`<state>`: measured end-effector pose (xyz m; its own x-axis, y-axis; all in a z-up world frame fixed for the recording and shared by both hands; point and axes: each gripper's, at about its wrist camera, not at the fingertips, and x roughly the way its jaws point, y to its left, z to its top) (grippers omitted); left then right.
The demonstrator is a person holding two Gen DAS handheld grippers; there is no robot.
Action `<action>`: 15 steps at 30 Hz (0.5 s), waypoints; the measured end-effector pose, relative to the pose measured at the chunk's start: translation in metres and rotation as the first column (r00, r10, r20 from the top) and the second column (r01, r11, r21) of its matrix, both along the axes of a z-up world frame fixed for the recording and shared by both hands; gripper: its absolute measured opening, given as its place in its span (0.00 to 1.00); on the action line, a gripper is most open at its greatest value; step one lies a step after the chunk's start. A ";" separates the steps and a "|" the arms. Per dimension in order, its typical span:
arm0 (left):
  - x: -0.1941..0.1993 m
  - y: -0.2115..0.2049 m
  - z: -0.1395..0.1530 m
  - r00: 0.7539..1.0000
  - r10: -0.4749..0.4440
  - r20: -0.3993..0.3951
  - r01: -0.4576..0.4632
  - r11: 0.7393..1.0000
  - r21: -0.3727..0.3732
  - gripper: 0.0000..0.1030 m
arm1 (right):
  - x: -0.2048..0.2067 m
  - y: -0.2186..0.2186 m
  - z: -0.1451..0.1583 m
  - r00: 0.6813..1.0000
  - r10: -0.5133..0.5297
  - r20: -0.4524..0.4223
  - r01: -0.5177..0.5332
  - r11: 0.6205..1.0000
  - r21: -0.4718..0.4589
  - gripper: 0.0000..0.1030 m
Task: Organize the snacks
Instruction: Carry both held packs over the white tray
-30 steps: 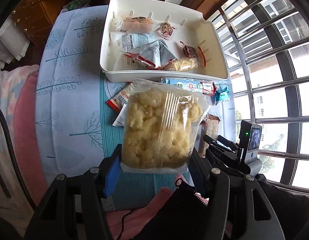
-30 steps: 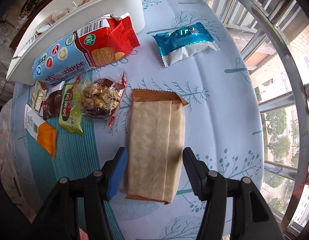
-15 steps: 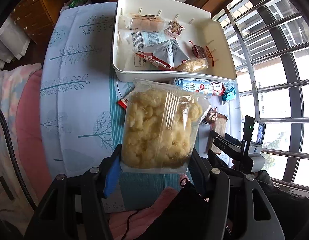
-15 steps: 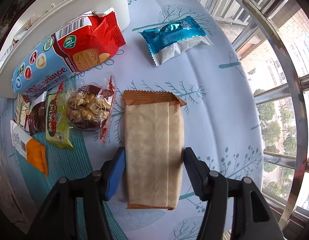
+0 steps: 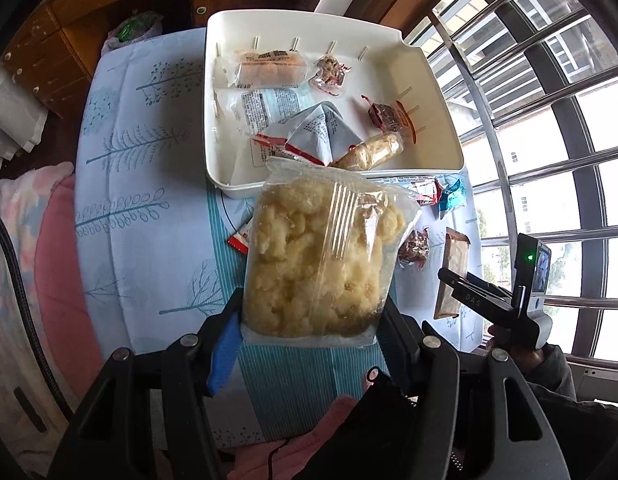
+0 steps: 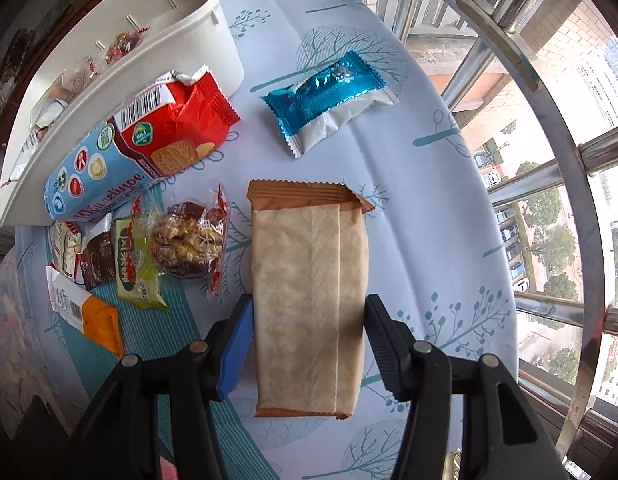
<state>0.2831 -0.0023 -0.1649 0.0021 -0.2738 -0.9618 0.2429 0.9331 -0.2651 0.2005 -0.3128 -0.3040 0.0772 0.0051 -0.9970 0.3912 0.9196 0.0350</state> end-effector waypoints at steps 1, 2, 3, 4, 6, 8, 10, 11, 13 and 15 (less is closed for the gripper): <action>0.003 -0.003 0.002 1.000 -0.009 0.012 0.009 1.000 -0.001 0.58 | 0.000 0.002 0.007 1.000 -0.004 0.004 0.004 1.000 0.003 0.54; 0.006 -0.005 0.003 1.000 -0.015 0.020 0.015 1.000 -0.003 0.58 | 0.002 0.000 0.012 1.000 -0.006 0.010 0.006 1.000 0.007 0.54; 0.008 -0.008 0.004 0.999 -0.022 0.027 0.022 1.000 -0.005 0.58 | 0.004 0.001 0.018 1.000 -0.005 0.016 0.005 1.000 0.011 0.54; 0.011 -0.010 0.006 0.999 -0.027 0.036 0.027 1.000 -0.008 0.58 | 0.007 0.000 0.025 1.000 -0.001 0.026 0.001 1.000 0.010 0.54; 0.018 -0.013 0.008 0.998 -0.030 0.055 0.031 0.999 -0.014 0.58 | 0.013 0.000 0.037 0.999 0.007 0.045 -0.008 1.000 0.002 0.54; 0.025 -0.015 0.010 0.997 -0.030 0.076 0.032 0.999 -0.025 0.58 | 0.021 0.002 0.050 0.998 0.017 0.067 -0.017 1.000 -0.002 0.54; 0.032 -0.017 0.013 0.994 -0.019 0.105 0.022 0.999 -0.030 0.58 | 0.030 0.004 0.064 0.995 0.027 0.099 -0.026 1.000 -0.006 0.54; 0.035 -0.018 0.014 0.993 -0.019 0.116 0.023 0.999 -0.032 0.58 | 0.034 0.004 0.071 0.993 0.031 0.114 -0.031 0.999 -0.009 0.54; 0.042 -0.019 0.014 0.992 -0.021 0.126 0.025 0.999 -0.037 0.58 | 0.046 0.005 0.085 0.989 0.044 0.143 -0.042 0.999 -0.017 0.54; 0.049 -0.021 0.014 0.989 -0.016 0.148 0.023 0.999 -0.044 0.58 | 0.053 0.007 0.093 0.984 0.071 0.161 -0.067 0.997 -0.030 0.54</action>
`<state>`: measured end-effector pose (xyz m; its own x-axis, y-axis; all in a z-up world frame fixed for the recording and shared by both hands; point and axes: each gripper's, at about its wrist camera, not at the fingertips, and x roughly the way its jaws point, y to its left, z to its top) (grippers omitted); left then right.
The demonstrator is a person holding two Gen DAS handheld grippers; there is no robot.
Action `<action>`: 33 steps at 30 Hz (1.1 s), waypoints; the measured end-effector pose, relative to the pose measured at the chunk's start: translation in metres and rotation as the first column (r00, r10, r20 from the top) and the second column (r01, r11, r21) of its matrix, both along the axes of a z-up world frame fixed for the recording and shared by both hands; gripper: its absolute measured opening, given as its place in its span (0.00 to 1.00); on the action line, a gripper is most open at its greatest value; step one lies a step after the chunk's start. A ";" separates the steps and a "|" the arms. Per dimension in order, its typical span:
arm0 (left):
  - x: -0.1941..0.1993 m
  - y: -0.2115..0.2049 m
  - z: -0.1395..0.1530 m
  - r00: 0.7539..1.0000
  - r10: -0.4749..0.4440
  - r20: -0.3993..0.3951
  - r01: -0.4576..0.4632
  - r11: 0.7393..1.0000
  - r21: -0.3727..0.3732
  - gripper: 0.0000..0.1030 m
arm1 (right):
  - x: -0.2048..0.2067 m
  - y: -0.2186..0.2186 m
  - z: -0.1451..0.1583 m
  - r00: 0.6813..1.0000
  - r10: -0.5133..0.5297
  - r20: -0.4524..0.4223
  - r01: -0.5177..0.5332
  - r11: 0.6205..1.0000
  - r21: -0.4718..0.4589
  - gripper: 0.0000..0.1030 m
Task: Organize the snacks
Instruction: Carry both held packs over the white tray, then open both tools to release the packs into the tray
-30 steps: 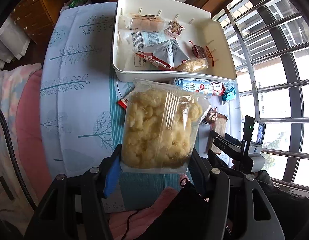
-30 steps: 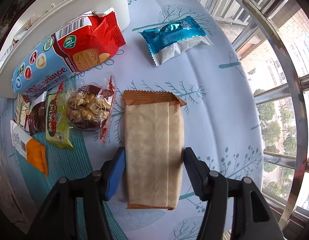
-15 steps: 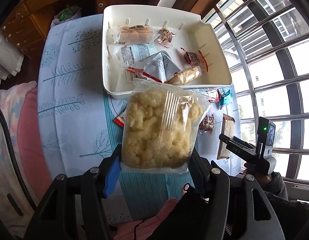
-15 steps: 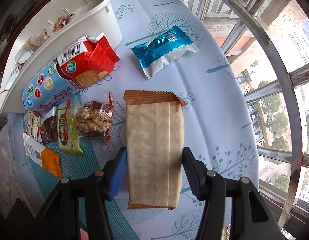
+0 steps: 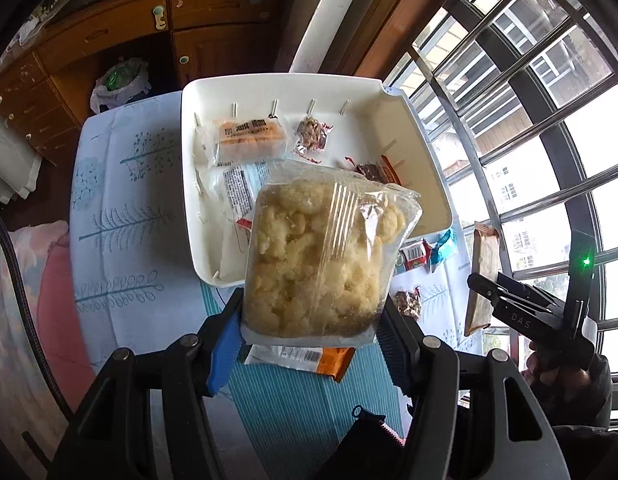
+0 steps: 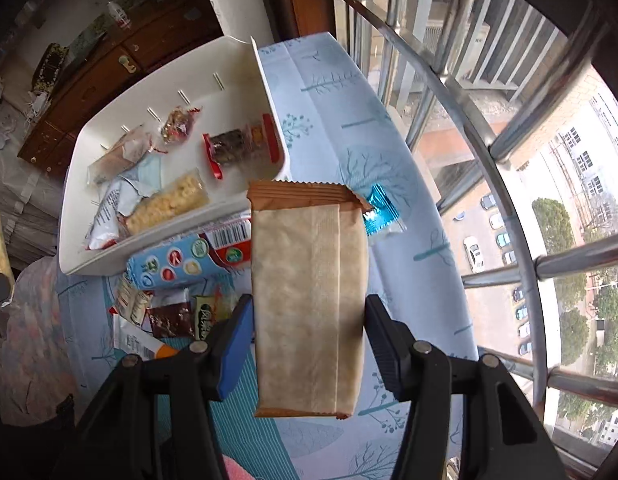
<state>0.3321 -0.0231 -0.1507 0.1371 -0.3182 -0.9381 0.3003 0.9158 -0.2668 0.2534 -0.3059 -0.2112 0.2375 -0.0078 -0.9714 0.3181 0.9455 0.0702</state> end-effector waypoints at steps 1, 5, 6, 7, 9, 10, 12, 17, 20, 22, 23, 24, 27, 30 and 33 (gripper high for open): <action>0.003 0.000 0.000 1.000 0.001 0.012 -0.001 1.000 -0.005 0.58 | 0.004 0.000 0.005 1.000 0.011 0.008 -0.011 1.000 -0.007 0.54; 0.017 -0.003 -0.002 0.998 0.015 0.063 -0.013 0.999 -0.035 0.58 | 0.020 0.005 0.018 0.997 0.052 0.057 -0.050 0.998 -0.021 0.54; 0.021 -0.003 -0.003 0.997 0.020 0.071 -0.017 0.999 -0.049 0.58 | 0.026 0.008 0.020 0.996 0.066 0.068 -0.064 0.998 -0.029 0.54; 0.025 -0.004 -0.004 0.997 0.021 0.075 -0.016 0.998 -0.063 0.58 | 0.031 0.011 0.022 0.994 0.079 0.076 -0.077 0.996 -0.036 0.54; 0.032 -0.005 -0.006 0.995 0.017 0.095 -0.008 0.996 -0.094 0.58 | 0.043 0.013 0.024 0.991 0.100 0.084 -0.096 0.994 -0.042 0.54; 0.035 -0.006 -0.006 0.993 0.016 0.115 -0.004 0.994 -0.107 0.58 | 0.050 0.014 0.024 0.990 0.107 0.088 -0.104 0.994 -0.042 0.54; 0.040 -0.009 -0.008 0.989 0.013 0.145 0.006 0.992 -0.128 0.58 | 0.063 0.016 0.024 0.988 0.116 0.102 -0.113 0.993 -0.035 0.54; 0.051 -0.014 -0.021 0.983 0.037 0.178 -0.004 0.984 -0.179 0.58 | 0.091 0.023 0.025 0.977 0.144 0.158 -0.137 0.989 -0.055 0.54; 0.059 -0.017 -0.033 0.985 0.042 0.166 -0.014 0.986 -0.167 0.58 | 0.105 0.028 0.022 0.963 0.164 0.215 -0.151 0.986 -0.077 0.54; 0.063 -0.018 -0.039 0.984 0.064 0.168 -0.040 0.989 -0.145 0.58 | 0.112 0.033 0.020 0.951 0.186 0.249 -0.166 0.981 -0.098 0.54; 0.064 -0.018 -0.041 0.981 0.081 0.177 -0.057 0.989 -0.138 0.59 | 0.114 0.036 0.020 0.943 0.196 0.270 -0.175 0.979 -0.103 0.54; 0.064 -0.017 -0.042 0.978 0.101 0.185 -0.076 0.988 -0.136 0.59 | 0.117 0.038 0.019 0.935 0.207 0.289 -0.183 0.977 -0.108 0.54; 0.064 -0.015 -0.044 0.971 0.138 0.198 -0.111 0.984 -0.143 0.59 | 0.121 0.047 0.017 0.914 0.239 0.327 -0.205 0.970 -0.134 0.54; 0.065 -0.012 -0.043 0.968 0.144 0.206 -0.116 0.983 -0.140 0.60 | 0.123 0.054 0.016 0.901 0.261 0.347 -0.224 0.964 -0.145 0.54; 0.065 -0.007 -0.040 0.967 0.164 0.193 -0.132 0.977 -0.168 0.64 | 0.125 0.057 0.018 0.892 0.268 0.363 -0.235 0.963 -0.133 0.54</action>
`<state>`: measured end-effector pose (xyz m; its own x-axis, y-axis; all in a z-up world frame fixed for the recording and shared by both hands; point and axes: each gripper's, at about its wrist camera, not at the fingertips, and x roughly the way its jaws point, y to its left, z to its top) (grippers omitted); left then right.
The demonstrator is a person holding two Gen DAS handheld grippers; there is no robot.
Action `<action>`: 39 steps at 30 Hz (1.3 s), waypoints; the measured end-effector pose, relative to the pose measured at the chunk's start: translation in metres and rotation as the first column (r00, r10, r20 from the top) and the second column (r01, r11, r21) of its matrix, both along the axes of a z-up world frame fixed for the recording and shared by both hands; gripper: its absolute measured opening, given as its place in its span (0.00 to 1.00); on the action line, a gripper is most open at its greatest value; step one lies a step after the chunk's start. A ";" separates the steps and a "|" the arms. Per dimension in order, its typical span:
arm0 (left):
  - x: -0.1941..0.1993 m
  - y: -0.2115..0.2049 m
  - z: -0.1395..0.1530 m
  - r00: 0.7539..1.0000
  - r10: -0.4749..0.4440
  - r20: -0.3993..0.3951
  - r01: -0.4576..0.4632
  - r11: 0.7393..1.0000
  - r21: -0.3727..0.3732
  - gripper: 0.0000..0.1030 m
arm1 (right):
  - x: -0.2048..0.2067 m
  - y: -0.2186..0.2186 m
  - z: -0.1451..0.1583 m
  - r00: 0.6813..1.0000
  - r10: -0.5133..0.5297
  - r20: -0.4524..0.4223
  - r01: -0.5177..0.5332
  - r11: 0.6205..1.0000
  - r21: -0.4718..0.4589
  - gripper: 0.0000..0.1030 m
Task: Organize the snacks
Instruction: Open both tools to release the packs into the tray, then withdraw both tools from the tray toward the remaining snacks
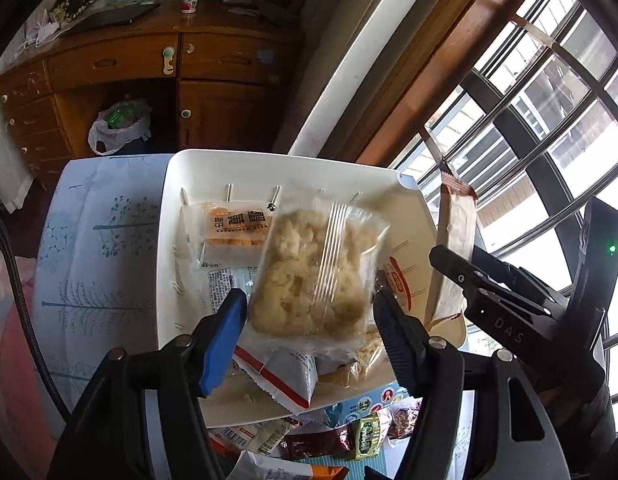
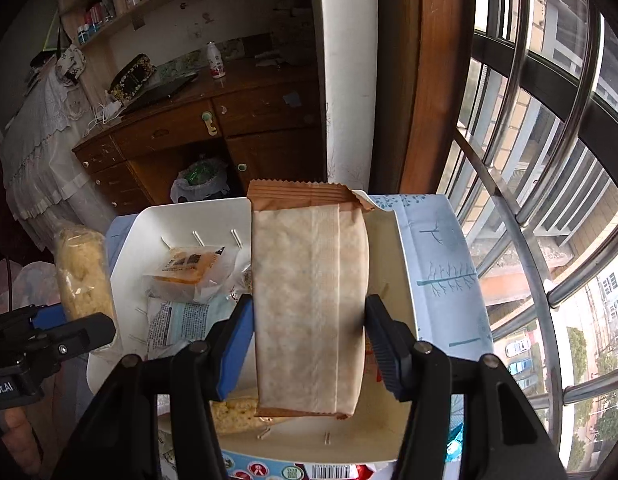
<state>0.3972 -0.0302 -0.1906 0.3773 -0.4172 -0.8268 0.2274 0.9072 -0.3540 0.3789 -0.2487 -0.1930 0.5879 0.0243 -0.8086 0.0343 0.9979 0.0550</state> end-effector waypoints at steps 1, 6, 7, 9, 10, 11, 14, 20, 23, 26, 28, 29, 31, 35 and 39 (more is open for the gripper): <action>-0.001 0.002 0.003 1.000 0.014 0.007 -0.013 1.000 -0.008 0.67 | 0.000 0.001 0.001 1.000 -0.004 0.001 0.004 1.000 -0.002 0.56; -0.012 0.009 0.019 0.998 0.046 0.032 -0.046 0.999 -0.017 0.82 | -0.004 -0.001 0.011 1.000 -0.014 0.008 0.014 1.000 0.000 0.59; -0.014 0.009 0.023 0.999 0.041 0.029 -0.041 0.999 -0.016 0.82 | -0.006 -0.003 0.015 1.000 -0.022 0.014 0.022 1.000 0.004 0.59; -0.021 0.009 0.030 0.999 0.032 0.033 -0.031 0.999 -0.025 0.82 | -0.012 -0.005 0.024 0.999 -0.036 0.032 0.035 0.999 0.011 0.59; -0.024 0.009 0.034 0.999 0.030 0.040 -0.028 0.999 -0.031 0.82 | -0.015 -0.006 0.028 0.998 -0.041 0.042 0.040 0.999 0.009 0.59; -0.028 0.008 0.039 0.998 0.030 0.047 -0.029 0.999 -0.032 0.82 | -0.019 -0.007 0.032 0.998 -0.045 0.052 0.045 0.999 0.005 0.59; -0.040 0.008 0.054 0.997 0.046 0.061 -0.044 0.999 -0.031 0.82 | -0.034 -0.009 0.047 0.995 -0.063 0.079 0.063 0.998 0.004 0.61; -0.073 0.015 0.079 0.991 0.109 0.074 -0.105 0.993 -0.050 0.82 | -0.067 -0.012 0.080 0.989 -0.043 0.138 0.047 0.999 -0.027 0.69; -0.091 0.019 0.091 0.986 0.140 0.085 -0.136 0.990 -0.047 0.82 | -0.085 -0.014 0.097 0.985 -0.026 0.173 0.032 0.999 -0.033 0.69; -0.109 0.023 0.100 0.983 0.160 0.086 -0.155 0.986 -0.057 0.82 | -0.103 -0.017 0.109 0.981 -0.013 0.193 0.019 0.999 -0.031 0.70; -0.123 0.025 0.106 0.978 0.182 0.097 -0.177 0.983 -0.054 0.82 | -0.114 -0.021 0.115 0.981 -0.006 0.193 0.010 1.000 -0.018 0.70; -0.129 0.026 0.109 0.975 0.196 0.105 -0.191 0.980 -0.048 0.82 | -0.119 -0.022 0.117 0.981 0.000 0.194 0.002 1.000 -0.010 0.70; -0.141 0.028 0.114 0.967 0.227 0.112 -0.223 0.974 -0.044 0.82 | -0.131 -0.024 0.121 0.979 0.018 0.202 -0.017 1.000 -0.003 0.70; -0.162 0.037 0.119 0.950 0.294 0.104 -0.288 0.955 -0.074 0.84 | -0.151 -0.028 0.125 0.975 0.055 0.216 -0.058 0.998 0.011 0.70; -0.174 0.043 0.116 0.932 0.353 0.082 -0.349 0.935 -0.056 0.85 | -0.166 -0.031 0.124 0.974 0.079 0.214 -0.086 0.996 0.021 0.70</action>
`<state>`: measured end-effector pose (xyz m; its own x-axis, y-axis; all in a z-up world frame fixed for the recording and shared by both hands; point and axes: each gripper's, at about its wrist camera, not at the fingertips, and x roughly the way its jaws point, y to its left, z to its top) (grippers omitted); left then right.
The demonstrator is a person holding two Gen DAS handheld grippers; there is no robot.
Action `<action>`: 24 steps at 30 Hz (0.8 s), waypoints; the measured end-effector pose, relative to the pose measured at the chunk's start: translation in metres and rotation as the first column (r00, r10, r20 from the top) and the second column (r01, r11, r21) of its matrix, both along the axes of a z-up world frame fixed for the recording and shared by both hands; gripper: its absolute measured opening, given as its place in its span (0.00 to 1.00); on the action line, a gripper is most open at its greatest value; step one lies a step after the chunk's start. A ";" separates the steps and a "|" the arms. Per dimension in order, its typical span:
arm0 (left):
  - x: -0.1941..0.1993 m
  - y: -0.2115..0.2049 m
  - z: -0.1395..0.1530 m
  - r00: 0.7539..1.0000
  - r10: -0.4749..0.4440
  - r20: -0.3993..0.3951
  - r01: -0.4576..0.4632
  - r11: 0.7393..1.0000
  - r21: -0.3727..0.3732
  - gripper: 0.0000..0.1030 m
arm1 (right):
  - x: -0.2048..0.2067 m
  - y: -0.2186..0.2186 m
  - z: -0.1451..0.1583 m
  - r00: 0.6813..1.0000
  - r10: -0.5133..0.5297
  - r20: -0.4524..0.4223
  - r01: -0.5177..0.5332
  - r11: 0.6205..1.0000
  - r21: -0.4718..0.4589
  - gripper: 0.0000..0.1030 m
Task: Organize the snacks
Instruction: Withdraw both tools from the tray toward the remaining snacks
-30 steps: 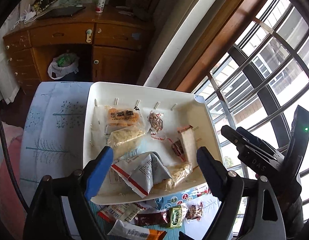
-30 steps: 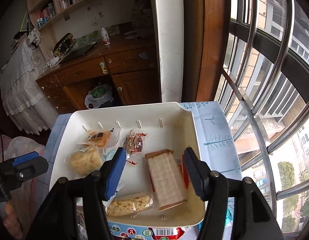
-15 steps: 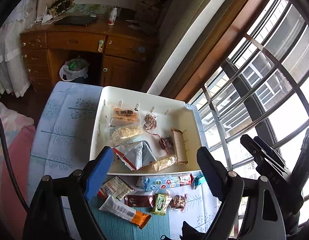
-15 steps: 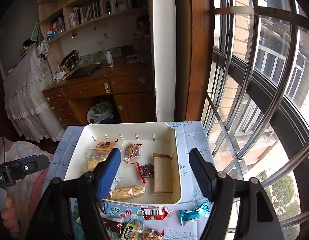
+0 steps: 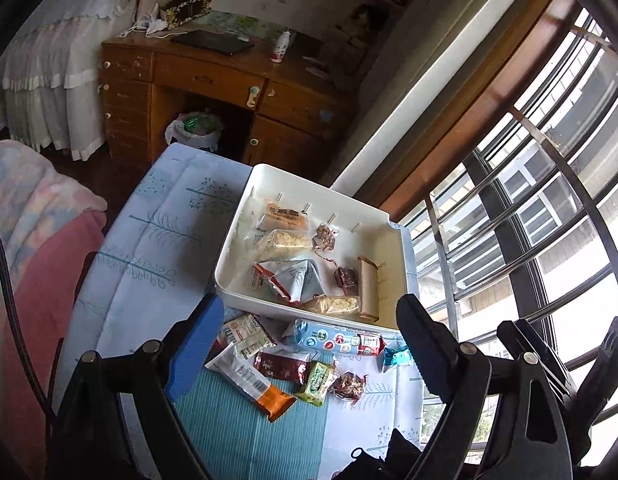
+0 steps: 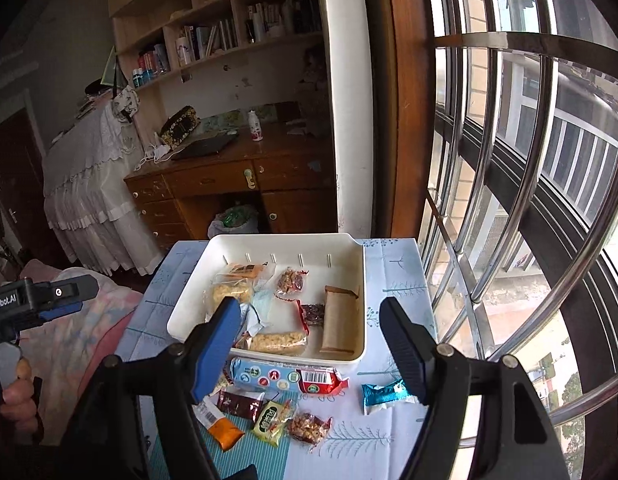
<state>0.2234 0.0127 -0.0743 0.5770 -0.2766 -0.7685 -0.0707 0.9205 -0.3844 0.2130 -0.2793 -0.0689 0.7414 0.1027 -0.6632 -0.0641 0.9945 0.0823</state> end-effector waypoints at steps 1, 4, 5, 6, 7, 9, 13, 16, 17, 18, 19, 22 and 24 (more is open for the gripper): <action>-0.003 0.001 -0.001 1.000 0.021 -0.008 -0.021 1.000 0.002 0.85 | -0.003 -0.001 -0.001 1.000 0.004 -0.004 -0.004 1.000 0.000 0.70; -0.014 0.004 -0.006 0.997 0.068 -0.029 -0.068 0.998 -0.008 0.85 | -0.012 -0.001 -0.004 0.999 0.035 -0.015 -0.035 0.999 0.008 0.70; -0.018 0.004 -0.007 0.996 0.083 -0.035 -0.084 0.996 -0.010 0.85 | -0.014 -0.001 -0.005 0.999 0.046 -0.017 -0.045 0.999 0.006 0.70; -0.023 0.005 -0.009 0.994 0.098 -0.039 -0.098 0.995 -0.011 0.85 | -0.017 -0.001 -0.007 0.998 0.056 -0.020 -0.056 0.998 0.004 0.70; -0.027 0.004 -0.010 0.993 0.113 -0.044 -0.113 0.993 -0.011 0.85 | -0.019 -0.002 -0.009 0.997 0.068 -0.025 -0.068 0.998 0.004 0.70; -0.036 0.002 -0.013 0.988 0.140 -0.061 -0.141 0.990 -0.005 0.85 | -0.022 -0.004 -0.013 0.995 0.095 -0.039 -0.095 0.995 0.010 0.70; -0.053 -0.002 -0.022 0.977 0.192 -0.097 -0.192 0.981 0.012 0.85 | -0.028 -0.009 -0.023 0.989 0.136 -0.056 -0.136 0.991 -0.002 0.70; -0.062 -0.004 -0.035 0.964 0.224 -0.147 -0.226 0.974 0.005 0.85 | -0.030 -0.012 -0.033 0.983 0.166 -0.077 -0.168 0.986 -0.009 0.70; -0.065 -0.004 -0.039 0.959 0.233 -0.161 -0.237 0.972 -0.004 0.85 | -0.031 -0.013 -0.037 0.981 0.173 -0.086 -0.175 0.984 -0.014 0.70; -0.068 -0.004 -0.044 0.955 0.242 -0.173 -0.248 0.969 -0.012 0.85 | -0.031 -0.014 -0.040 0.980 0.178 -0.093 -0.181 0.983 -0.019 0.70; -0.070 -0.004 -0.047 0.950 0.251 -0.184 -0.258 0.966 -0.014 0.85 | -0.032 -0.015 -0.043 0.978 0.185 -0.097 -0.188 0.982 -0.023 0.70; -0.074 -0.002 -0.060 0.931 0.282 -0.231 -0.294 0.956 -0.016 0.85 | -0.033 -0.017 -0.051 0.975 0.198 -0.105 -0.202 0.979 -0.032 0.70; -0.076 0.001 -0.069 0.913 0.309 -0.268 -0.325 0.946 -0.018 0.85 | -0.033 -0.018 -0.057 0.973 0.203 -0.112 -0.208 0.977 -0.039 0.70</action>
<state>0.1477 0.0134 -0.1434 0.4263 -0.1629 -0.8898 -0.4587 0.8088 -0.3679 0.1801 -0.2974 -0.1259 0.6320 0.2103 -0.7458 -0.2611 0.9640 0.0506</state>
